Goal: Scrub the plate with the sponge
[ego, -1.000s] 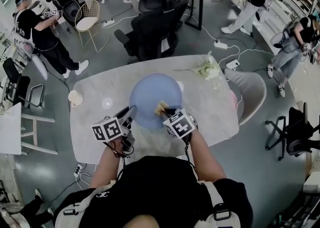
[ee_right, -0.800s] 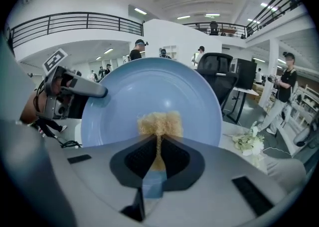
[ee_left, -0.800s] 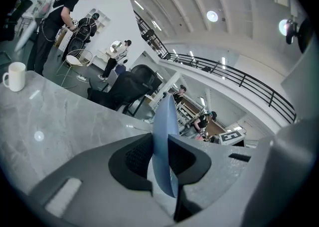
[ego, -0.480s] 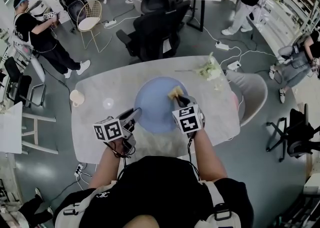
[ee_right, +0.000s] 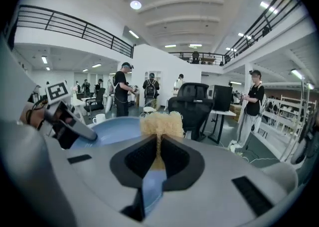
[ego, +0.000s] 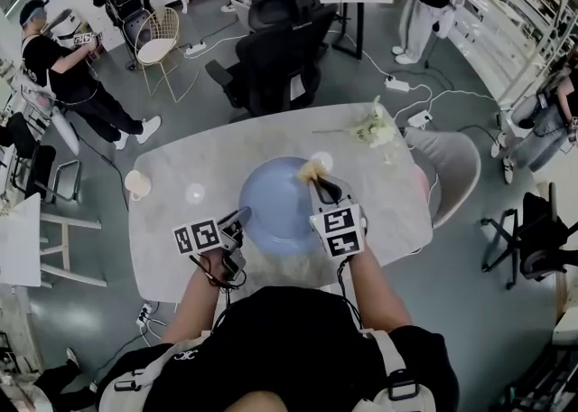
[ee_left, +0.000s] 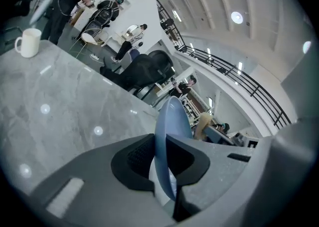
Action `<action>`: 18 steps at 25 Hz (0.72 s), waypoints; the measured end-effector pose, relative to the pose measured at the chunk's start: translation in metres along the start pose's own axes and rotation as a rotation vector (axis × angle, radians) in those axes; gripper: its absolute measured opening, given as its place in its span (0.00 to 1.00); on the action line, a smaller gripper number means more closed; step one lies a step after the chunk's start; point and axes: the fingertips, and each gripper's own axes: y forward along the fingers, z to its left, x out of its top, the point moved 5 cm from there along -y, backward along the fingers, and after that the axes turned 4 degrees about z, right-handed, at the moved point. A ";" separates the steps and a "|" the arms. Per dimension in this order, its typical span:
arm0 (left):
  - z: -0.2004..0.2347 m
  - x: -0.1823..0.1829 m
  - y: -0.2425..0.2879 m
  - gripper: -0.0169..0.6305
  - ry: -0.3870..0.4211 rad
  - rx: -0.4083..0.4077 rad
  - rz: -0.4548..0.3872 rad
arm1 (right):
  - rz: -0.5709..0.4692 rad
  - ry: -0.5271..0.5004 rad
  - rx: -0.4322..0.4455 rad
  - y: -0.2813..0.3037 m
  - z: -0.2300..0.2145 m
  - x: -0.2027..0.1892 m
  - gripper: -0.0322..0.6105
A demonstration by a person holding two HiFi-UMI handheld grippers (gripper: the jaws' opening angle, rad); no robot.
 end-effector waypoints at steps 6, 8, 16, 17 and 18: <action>0.075 -0.034 0.013 0.10 -0.208 0.083 0.011 | -0.143 0.029 -0.022 -0.028 0.002 0.017 0.09; 0.096 -0.044 0.015 0.10 -0.237 0.113 0.000 | -0.149 0.049 -0.026 -0.035 0.001 0.015 0.09; 0.162 -0.088 0.029 0.10 -0.421 0.189 0.008 | -0.116 0.063 -0.034 -0.047 -0.001 0.005 0.09; 0.167 -0.092 0.029 0.10 -0.432 0.213 0.017 | -0.109 0.063 -0.031 -0.047 -0.001 0.002 0.09; 0.171 -0.096 0.029 0.10 -0.435 0.234 0.026 | -0.104 0.063 -0.031 -0.048 0.000 0.000 0.09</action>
